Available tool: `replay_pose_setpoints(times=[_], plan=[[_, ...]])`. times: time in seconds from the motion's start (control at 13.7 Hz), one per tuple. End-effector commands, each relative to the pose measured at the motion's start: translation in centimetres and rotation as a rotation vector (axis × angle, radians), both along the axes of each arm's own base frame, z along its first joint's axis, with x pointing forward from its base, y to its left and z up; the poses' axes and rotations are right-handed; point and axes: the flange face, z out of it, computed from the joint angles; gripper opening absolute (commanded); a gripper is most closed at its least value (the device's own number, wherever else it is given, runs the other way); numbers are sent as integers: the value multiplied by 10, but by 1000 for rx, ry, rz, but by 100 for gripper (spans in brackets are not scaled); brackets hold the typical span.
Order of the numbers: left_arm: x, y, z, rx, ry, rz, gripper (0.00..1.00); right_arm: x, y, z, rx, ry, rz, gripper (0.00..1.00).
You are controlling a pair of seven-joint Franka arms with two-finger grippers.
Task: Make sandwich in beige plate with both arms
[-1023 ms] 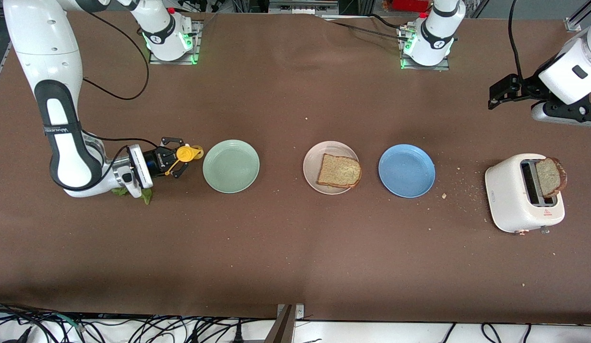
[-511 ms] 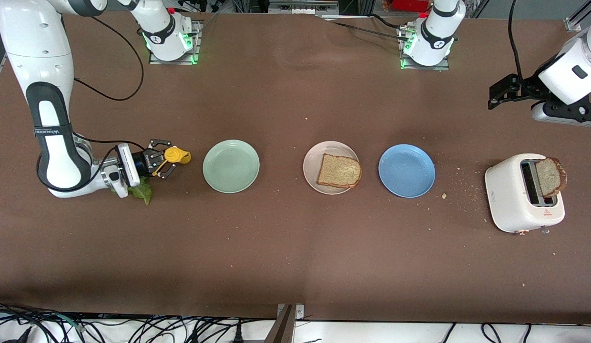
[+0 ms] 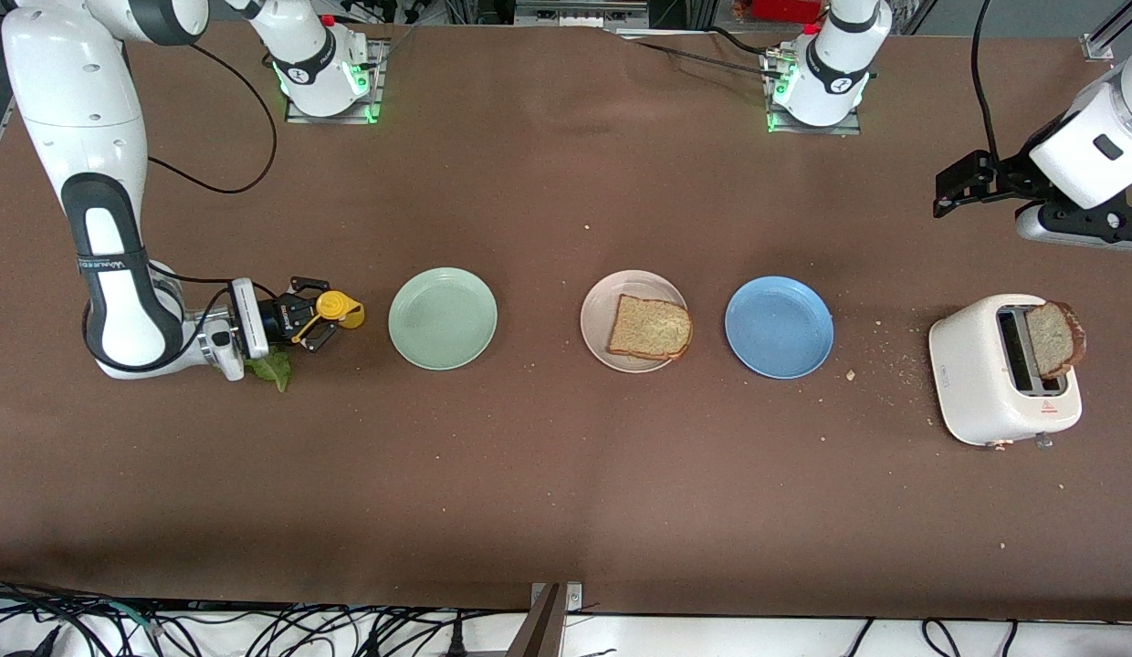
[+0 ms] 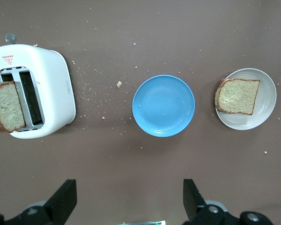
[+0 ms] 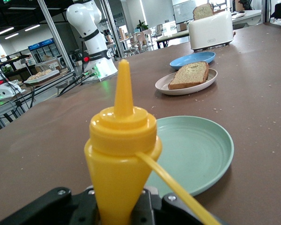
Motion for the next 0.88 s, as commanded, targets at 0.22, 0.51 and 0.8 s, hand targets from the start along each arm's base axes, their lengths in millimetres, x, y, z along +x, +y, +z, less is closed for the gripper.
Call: replay_pose_setpoints(times=[0.22, 0.51, 0.8], plan=[[1, 0, 2, -9, -10, 7, 100, 12, 0, -3, 1, 0, -27, 99], [1, 0, 2, -11, -10, 7, 100, 33, -8, 19, -86, -32, -6, 100], [1, -1, 2, -18, -9, 7, 100, 54, -41, 103, -387, -48, 3, 100]])
